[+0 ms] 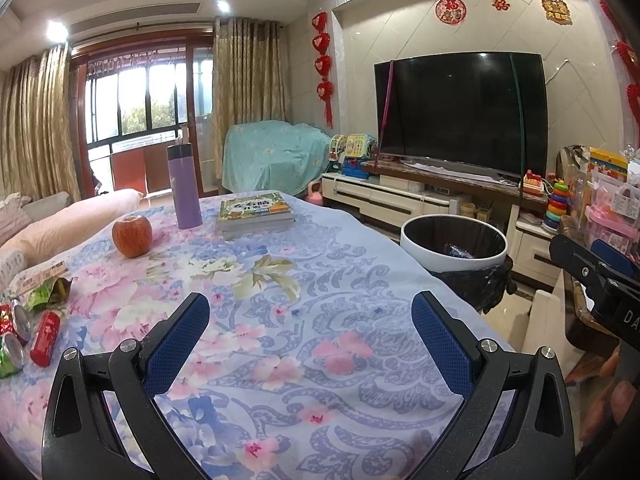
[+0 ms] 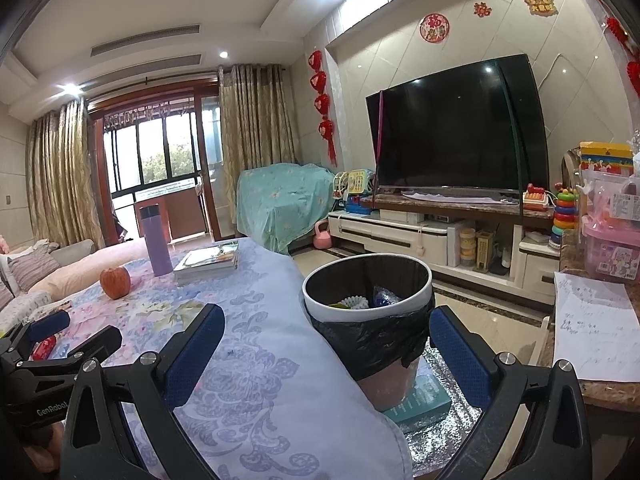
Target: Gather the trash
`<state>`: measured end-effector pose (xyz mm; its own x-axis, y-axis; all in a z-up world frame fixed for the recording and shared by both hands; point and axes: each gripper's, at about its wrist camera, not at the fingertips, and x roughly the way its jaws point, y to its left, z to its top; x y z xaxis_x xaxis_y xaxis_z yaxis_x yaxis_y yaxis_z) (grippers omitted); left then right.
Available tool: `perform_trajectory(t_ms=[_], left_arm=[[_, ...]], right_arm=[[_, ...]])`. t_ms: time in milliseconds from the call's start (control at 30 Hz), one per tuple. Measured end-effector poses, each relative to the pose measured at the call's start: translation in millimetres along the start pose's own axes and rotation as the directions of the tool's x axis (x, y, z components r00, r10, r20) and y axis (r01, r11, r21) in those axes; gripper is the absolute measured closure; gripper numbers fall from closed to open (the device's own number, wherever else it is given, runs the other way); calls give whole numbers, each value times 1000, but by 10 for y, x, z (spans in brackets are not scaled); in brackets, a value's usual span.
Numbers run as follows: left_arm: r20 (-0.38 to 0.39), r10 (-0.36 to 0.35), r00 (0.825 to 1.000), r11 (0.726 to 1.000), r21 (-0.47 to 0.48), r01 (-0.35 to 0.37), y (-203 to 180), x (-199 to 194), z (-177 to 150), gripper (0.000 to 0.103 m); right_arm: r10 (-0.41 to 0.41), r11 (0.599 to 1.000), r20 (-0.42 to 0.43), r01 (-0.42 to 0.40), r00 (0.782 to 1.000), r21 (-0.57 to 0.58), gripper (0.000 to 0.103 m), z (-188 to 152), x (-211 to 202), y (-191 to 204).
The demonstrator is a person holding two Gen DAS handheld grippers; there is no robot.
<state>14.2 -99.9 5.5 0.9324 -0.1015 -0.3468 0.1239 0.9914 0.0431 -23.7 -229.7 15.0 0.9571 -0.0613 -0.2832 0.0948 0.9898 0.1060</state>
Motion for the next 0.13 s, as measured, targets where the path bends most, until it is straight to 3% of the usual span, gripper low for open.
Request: perform_trajectory(t_ms=[133], left_arm=[[-5,-2,1000,1000,-2,2,15,8,4,0]], right_arm=[[6,1000,-13,-6,1000,4,0,2,40,-32]])
